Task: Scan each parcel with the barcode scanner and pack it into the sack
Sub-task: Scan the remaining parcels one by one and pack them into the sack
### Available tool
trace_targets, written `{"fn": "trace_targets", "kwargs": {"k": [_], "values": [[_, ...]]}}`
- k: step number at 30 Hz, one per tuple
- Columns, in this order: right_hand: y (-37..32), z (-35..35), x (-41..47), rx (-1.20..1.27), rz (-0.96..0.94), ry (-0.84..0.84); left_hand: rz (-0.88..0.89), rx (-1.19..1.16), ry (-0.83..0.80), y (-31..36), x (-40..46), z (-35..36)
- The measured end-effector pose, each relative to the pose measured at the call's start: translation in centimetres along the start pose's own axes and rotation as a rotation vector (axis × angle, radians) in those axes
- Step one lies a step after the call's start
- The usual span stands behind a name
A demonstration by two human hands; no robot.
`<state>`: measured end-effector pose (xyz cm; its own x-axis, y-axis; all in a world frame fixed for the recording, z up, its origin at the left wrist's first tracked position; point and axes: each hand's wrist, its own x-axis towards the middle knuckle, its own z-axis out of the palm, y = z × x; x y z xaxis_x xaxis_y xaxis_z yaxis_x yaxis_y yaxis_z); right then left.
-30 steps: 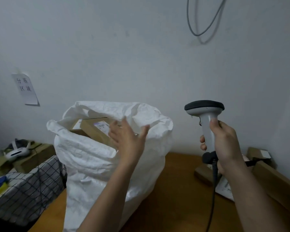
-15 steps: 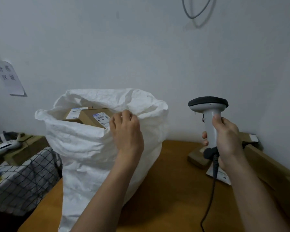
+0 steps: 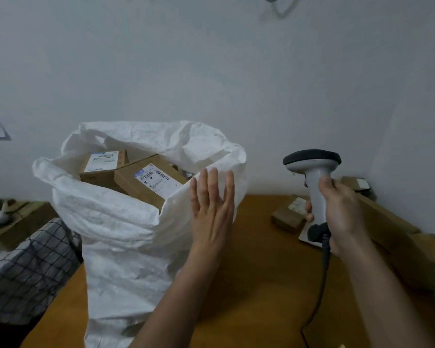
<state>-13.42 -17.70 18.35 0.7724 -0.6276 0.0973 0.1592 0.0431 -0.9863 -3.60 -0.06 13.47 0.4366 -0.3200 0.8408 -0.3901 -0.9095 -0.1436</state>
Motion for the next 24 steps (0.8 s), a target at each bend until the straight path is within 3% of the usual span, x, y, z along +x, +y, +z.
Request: {"fn": "trace_targets", "kwargs": {"k": [9,15,24], "values": [[2.0,-4.6,2.0,-0.037,0.049,0.088,0.206,-0.171,-0.163,5.6,-1.6,2.6],[4.4,-9.2,6.2,-0.044,0.076,0.140,0.183,-0.224,-0.386,12.4,-1.4,6.6],[12.2,-18.6,17.4,-0.164,0.205,0.106,-0.048,-0.401,-0.993,24.2,-3.1,21.7]]}}
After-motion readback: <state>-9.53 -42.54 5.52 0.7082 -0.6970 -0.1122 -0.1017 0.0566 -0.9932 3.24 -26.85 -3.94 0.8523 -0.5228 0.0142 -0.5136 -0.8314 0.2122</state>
